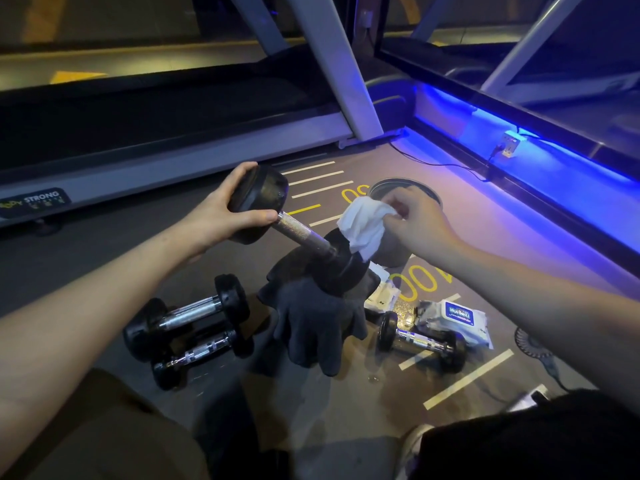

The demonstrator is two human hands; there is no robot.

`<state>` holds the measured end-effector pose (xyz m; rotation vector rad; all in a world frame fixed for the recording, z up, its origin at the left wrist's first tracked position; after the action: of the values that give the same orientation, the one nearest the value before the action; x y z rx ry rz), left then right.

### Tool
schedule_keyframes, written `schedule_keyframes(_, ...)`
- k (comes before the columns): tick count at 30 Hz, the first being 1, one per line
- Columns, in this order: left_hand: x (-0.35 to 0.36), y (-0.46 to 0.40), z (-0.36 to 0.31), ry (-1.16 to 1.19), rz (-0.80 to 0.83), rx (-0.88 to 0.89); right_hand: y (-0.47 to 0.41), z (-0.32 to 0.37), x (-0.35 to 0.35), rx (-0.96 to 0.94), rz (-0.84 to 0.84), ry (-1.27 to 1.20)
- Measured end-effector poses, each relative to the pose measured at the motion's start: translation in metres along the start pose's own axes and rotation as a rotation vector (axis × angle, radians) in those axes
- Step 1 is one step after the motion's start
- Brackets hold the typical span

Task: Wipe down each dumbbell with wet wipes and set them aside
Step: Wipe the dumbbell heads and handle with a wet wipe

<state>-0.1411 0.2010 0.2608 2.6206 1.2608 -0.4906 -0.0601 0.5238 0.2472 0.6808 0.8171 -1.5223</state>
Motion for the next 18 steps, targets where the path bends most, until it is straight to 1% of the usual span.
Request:
schedule_keyframes(4,-0.002,-0.001,0.001,0.008,0.003,-0.003,0.0,-0.006,-0.001,0.05,0.055,-0.066)
schedule_keyframes(9,0.0,-0.002,0.001,0.021,0.004,-0.004,0.005,-0.005,0.015,0.067,0.168,-0.075)
schedule_keyframes(14,-0.002,-0.001,0.002,0.028,0.009,0.001,0.004,0.003,0.023,0.075,0.221,-0.062)
schedule_keyframes(18,-0.002,-0.001,0.004,0.027,0.022,-0.002,0.003,0.001,0.033,0.085,0.279,-0.098)
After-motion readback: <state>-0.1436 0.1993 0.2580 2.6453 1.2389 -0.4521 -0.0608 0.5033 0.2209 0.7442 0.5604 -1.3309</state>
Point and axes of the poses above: each hand's wrist, its own y-axis away from the middle knuckle, its own x-axis out of the palm, z = x × y, the point moved 1 cm from there along -y, towards the middle knuckle, and after that the axes turned 13 degrees about z, right-handed, at the moved point
